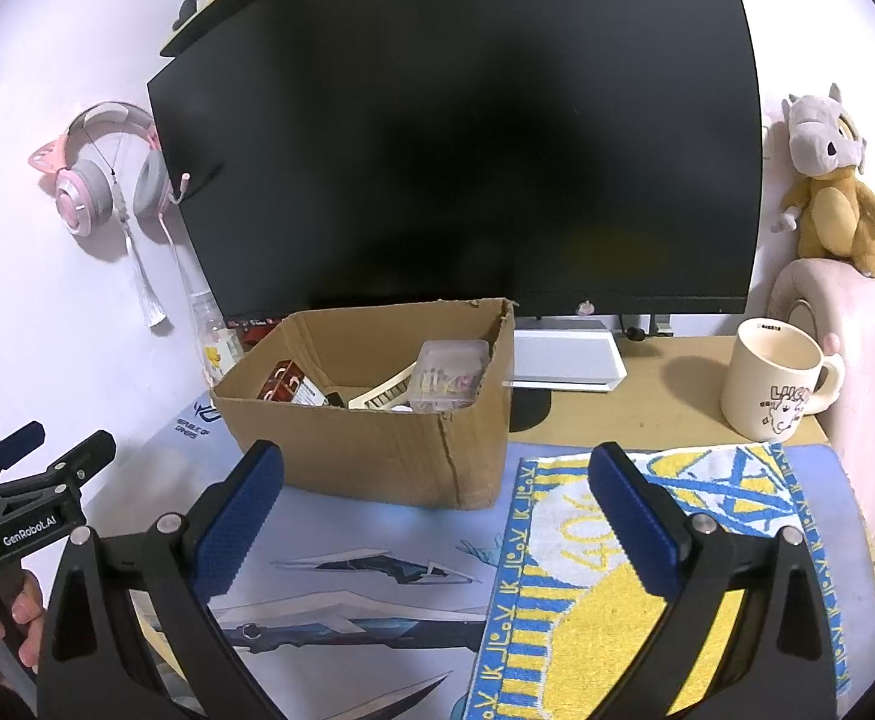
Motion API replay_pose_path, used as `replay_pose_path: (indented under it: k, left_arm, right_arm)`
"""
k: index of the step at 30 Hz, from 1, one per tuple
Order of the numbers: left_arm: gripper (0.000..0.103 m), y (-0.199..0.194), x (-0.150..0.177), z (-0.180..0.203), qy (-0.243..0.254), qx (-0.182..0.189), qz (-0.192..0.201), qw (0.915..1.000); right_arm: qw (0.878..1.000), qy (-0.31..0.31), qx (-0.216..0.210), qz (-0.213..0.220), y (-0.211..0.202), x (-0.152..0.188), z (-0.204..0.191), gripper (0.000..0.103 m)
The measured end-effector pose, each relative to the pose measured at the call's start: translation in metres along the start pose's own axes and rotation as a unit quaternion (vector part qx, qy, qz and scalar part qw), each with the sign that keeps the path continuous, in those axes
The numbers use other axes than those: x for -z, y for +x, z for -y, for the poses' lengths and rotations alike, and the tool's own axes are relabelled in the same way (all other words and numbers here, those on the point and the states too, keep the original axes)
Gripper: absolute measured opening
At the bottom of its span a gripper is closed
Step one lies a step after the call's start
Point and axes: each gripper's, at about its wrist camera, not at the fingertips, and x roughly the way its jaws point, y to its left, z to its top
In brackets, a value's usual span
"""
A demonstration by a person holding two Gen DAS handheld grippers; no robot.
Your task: Organize objects
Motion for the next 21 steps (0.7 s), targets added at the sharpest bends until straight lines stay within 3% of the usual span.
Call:
replay_pose_path:
  k: [21]
  left_arm:
    - [0.103,-0.0076,-0.0010,0.0031,0.017,-0.023,0.012,0.9995]
  right_arm:
    - [1.000,-0.001,0.000,-0.002,-0.0016,-0.0009,0.0014,0.103]
